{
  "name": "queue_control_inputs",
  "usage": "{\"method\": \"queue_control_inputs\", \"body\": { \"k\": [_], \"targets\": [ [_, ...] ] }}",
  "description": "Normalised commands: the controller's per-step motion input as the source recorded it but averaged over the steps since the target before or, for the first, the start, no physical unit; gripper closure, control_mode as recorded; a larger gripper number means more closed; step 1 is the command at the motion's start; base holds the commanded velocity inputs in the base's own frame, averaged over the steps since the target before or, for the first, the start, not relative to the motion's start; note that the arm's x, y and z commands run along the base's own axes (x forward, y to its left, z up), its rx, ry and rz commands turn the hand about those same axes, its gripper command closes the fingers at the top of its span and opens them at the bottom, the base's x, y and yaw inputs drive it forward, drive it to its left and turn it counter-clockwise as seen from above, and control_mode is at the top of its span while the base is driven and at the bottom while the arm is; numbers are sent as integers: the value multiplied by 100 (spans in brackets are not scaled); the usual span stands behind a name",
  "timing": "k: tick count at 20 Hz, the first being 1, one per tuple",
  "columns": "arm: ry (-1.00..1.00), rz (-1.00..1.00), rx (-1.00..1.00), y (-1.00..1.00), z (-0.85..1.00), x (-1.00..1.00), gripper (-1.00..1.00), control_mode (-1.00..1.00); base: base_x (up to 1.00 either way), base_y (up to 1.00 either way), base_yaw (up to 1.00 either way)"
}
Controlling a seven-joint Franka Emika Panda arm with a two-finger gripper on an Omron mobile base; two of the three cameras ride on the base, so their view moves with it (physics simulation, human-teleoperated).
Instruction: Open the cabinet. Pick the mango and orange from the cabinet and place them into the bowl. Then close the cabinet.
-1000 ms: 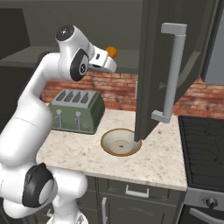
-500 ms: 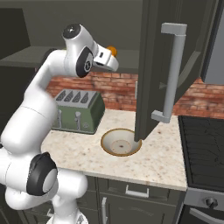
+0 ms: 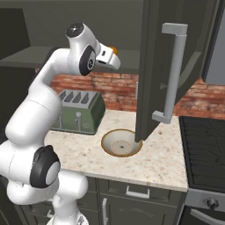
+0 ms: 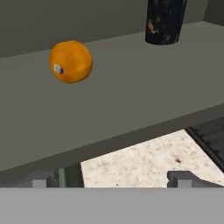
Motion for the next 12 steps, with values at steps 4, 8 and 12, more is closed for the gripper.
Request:
{"method": "queue_control_inputs", "body": {
  "k": [4,8,12],
  "targets": [
    [0,0,0,0,0,27,-100,-100,0,0,0],
    [0,0,0,0,0,28,-100,-100,0,0,0],
    [0,0,0,0,0,28,-100,-100,0,0,0]
  ]
}}
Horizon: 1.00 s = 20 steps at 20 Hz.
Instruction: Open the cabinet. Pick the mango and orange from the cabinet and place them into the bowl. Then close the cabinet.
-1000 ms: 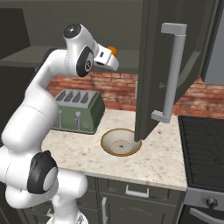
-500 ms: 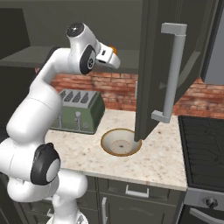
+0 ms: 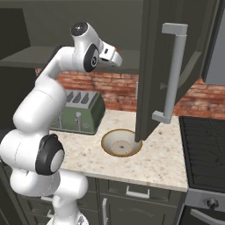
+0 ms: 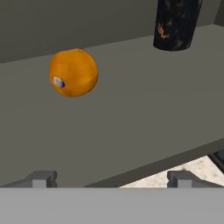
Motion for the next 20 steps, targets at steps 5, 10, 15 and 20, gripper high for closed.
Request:
{"method": "queue_control_inputs", "body": {
  "k": [5,10,15,20],
  "targets": [
    [0,0,0,0,0,31,-100,-100,0,0,0],
    [0,0,0,0,0,26,-100,-100,0,0,0],
    [0,0,0,0,1,26,-100,-100,0,0,0],
    [0,0,0,0,3,21,-100,-100,0,0,0]
  ]
}}
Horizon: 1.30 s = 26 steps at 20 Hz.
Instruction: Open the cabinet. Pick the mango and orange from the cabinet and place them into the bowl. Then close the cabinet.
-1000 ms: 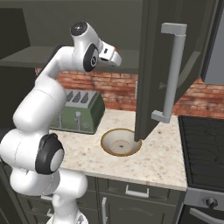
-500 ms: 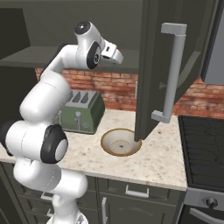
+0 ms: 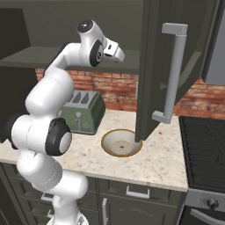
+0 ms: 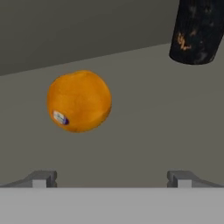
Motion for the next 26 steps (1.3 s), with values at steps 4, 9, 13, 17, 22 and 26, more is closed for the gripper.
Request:
{"method": "queue_control_inputs", "body": {
  "k": [4,9,13,17,22,26],
  "targets": [
    [-1,0,0,2,7,18,-100,-100,0,0,0],
    [0,0,0,3,6,27,-100,-100,0,0,0],
    [0,0,0,1,0,26,-100,-100,0,0,0],
    [0,0,0,3,0,29,-100,-100,0,0,0],
    [0,0,0,0,0,28,-100,-100,0,0,0],
    [0,0,0,1,0,34,-100,-100,0,0,0]
  ]
}}
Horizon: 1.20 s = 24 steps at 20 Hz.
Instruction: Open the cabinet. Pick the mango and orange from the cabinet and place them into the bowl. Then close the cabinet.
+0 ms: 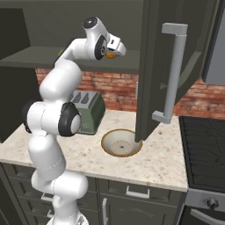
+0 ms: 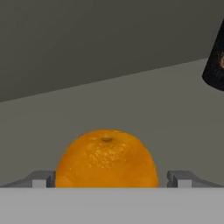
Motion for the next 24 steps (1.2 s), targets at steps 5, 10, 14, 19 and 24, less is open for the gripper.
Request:
{"method": "queue_control_inputs", "body": {
  "k": [5,10,14,19,24],
  "targets": [
    [0,0,0,0,0,30,-100,-100,0,0,0],
    [3,0,0,0,-3,19,-100,-100,0,0,0],
    [2,0,0,0,-4,0,-100,-100,0,0,0],
    [4,-1,0,0,-23,0,100,-100,0,0,0],
    [0,-1,0,0,-33,0,100,-100,0,0,0]
  ]
}}
